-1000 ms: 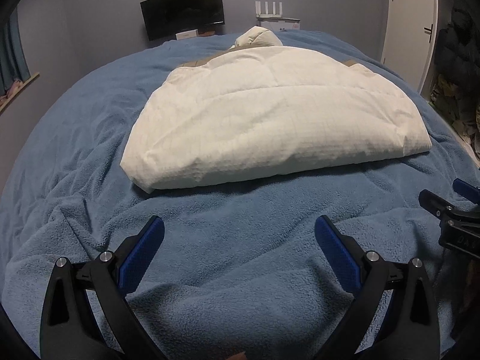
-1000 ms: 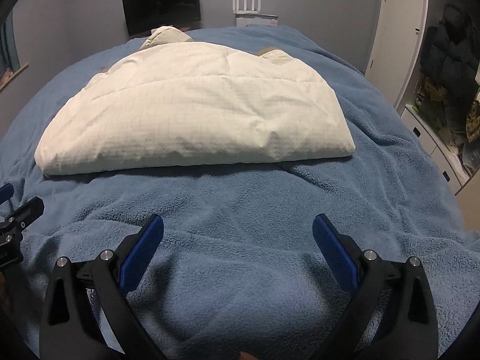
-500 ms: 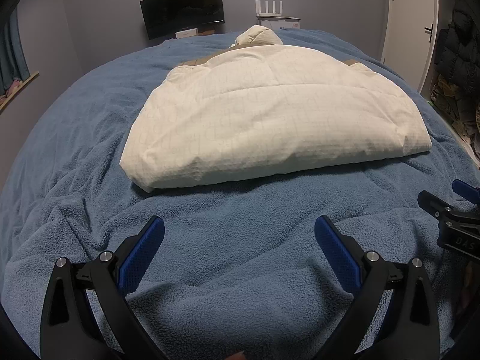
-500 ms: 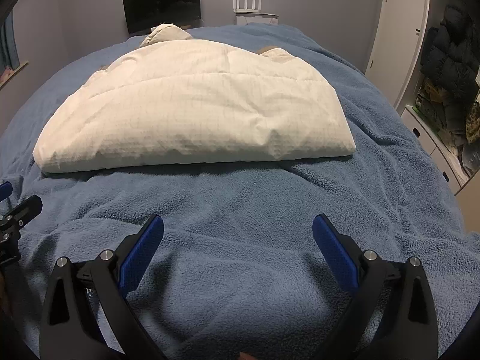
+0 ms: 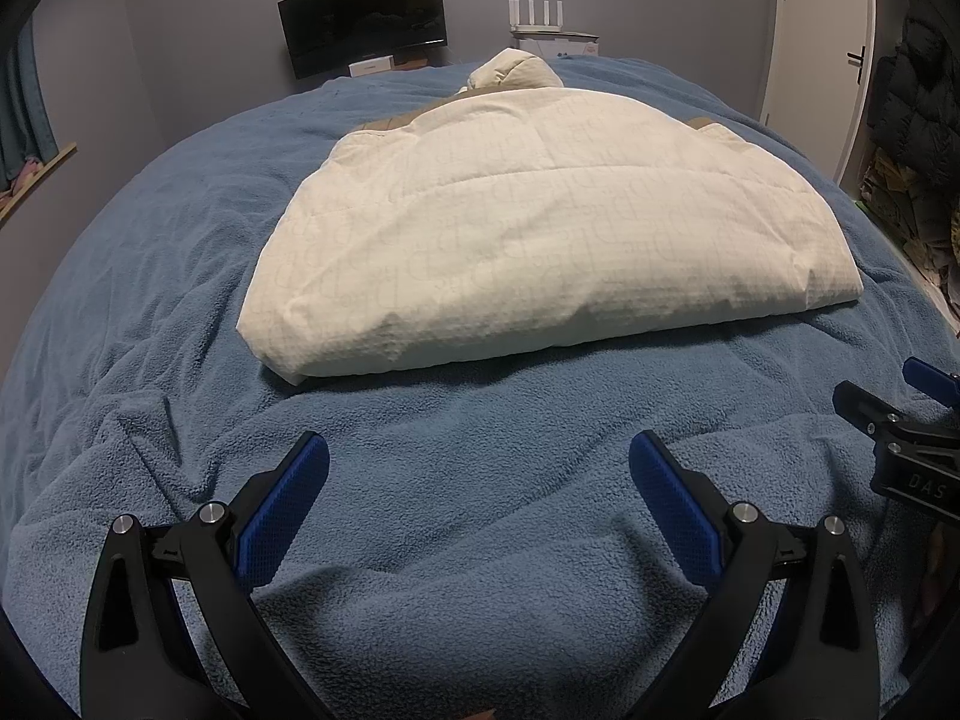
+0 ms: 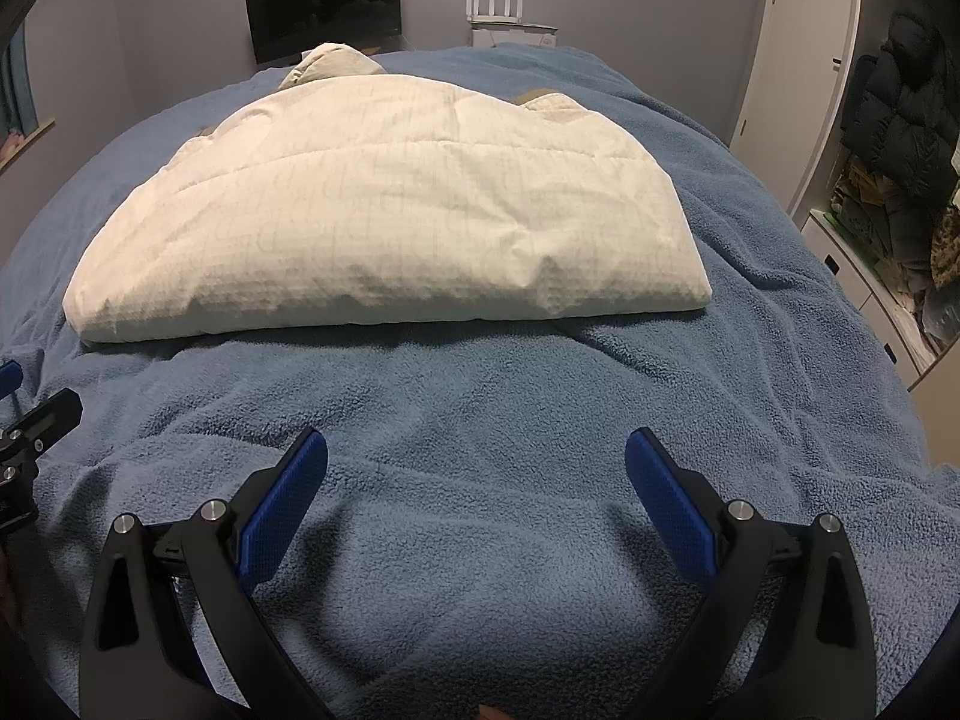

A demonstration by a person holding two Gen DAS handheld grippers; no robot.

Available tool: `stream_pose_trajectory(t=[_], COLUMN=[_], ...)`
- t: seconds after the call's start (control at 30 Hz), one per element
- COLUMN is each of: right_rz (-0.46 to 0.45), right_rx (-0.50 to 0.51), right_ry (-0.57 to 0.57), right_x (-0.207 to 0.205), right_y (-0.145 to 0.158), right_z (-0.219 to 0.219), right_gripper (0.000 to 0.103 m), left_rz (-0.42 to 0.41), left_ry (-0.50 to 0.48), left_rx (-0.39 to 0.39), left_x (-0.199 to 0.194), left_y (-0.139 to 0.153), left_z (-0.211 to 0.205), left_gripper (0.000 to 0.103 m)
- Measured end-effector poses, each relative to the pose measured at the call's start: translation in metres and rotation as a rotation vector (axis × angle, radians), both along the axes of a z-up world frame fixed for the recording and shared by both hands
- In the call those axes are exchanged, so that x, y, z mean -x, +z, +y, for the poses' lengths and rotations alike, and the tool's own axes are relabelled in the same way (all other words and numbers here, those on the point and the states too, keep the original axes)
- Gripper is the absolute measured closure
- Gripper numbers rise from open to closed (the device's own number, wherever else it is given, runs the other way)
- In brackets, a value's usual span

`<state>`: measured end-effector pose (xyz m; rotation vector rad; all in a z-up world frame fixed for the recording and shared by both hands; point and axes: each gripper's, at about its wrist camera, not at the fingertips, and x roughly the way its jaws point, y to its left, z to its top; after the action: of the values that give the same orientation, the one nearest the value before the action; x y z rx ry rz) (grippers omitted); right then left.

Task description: Fold large clothes

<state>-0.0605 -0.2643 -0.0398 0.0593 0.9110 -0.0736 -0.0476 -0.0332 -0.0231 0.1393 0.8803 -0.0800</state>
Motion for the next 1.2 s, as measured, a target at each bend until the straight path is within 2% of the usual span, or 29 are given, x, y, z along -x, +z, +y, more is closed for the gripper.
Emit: stream_pose_trajectory(t=[1.2], right_rz=[0.007], right_rx=[0.013], right_ry=[0.002], right_x=[0.0007], right_y=[-0.001], right_z=[0.0015], right_gripper=[0.008], left_rz=[0.001], left_ry=[0.0], left_rx=[0.001], left_x=[0.0001], left_y=[-0.0002], left_z=[-0.0005], left_gripper=[0.007])
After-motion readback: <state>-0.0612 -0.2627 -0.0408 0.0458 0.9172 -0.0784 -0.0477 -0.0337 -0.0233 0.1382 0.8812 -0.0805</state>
